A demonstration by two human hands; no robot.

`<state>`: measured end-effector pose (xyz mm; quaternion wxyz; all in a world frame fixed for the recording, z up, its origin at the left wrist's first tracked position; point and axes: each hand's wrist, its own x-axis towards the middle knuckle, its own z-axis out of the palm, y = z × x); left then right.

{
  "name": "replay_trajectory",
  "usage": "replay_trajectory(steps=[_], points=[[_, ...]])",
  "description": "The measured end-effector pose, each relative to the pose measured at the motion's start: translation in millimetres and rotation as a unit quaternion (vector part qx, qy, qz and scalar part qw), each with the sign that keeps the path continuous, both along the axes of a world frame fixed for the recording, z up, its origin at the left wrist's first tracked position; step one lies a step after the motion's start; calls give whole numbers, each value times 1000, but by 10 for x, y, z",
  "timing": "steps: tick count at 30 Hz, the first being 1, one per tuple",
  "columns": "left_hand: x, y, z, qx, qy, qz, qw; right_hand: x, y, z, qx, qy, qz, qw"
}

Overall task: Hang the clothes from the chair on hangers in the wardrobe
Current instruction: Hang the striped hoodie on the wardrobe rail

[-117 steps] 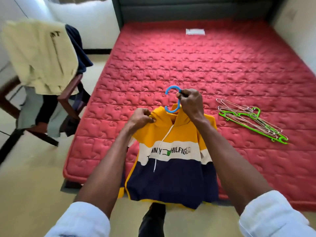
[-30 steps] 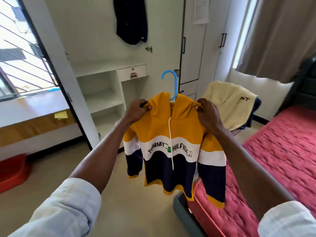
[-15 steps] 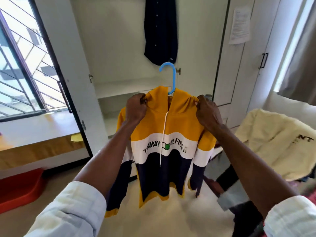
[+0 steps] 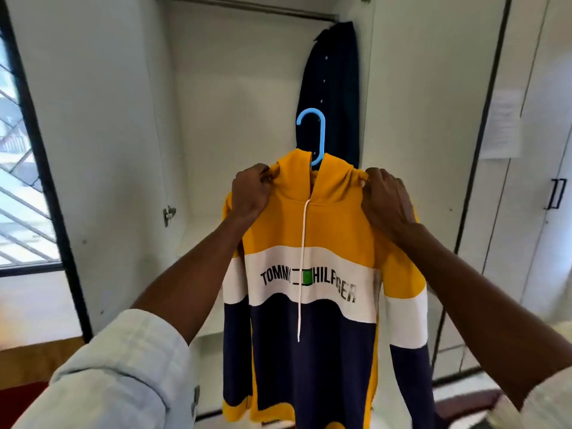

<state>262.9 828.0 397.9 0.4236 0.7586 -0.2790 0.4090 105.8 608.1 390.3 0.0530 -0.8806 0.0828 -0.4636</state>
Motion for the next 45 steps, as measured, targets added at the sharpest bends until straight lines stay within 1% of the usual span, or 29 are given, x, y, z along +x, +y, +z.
replay_trajectory(steps=[3,5,9,12,14,18,22,25,29,31,37,41,45], points=[[520,-172,377,-34,-3,1,999,475,-144,427,-21,-16,24,999],[839,-273,639,-55,-6,3,998,774,-253,679,-51,-28,16,998],[1498,-477,1239,-88,-37,-1,995,1453,-525,1153,-116,-66,-42,990],[1988,-618,1686,-98,-48,6,994,1949,-661,1550,-177,-55,-110,976],[2347,-728,2002,-85,-49,11,995,2291,-721,1887,-197,-59,-144,968],[3019,-984,2425,-6,-74,3,997,2920,-814,2412,-220,-81,-190,953],[3616,-1255,2633,24,-76,-57,995,3475,-896,2809,-215,-98,-221,946],[4019,-1509,2709,68,-86,-88,990,3867,-996,3059,-223,-122,-242,936],[4428,-1830,2798,118,-93,-81,985,4408,-1138,3306,-246,-148,-266,920],[4581,-1954,2853,139,-110,-66,982,4640,-1228,3386,-251,-163,-275,913],[5151,-2430,3214,163,-129,-33,978,5366,-1652,3671,-235,-201,-266,913],[5542,-2886,3416,172,-125,-49,976,5874,-2004,3848,-239,-207,-271,909],[5938,-3291,3486,200,-110,-56,972,6189,-2306,4005,-225,-205,-299,904]])
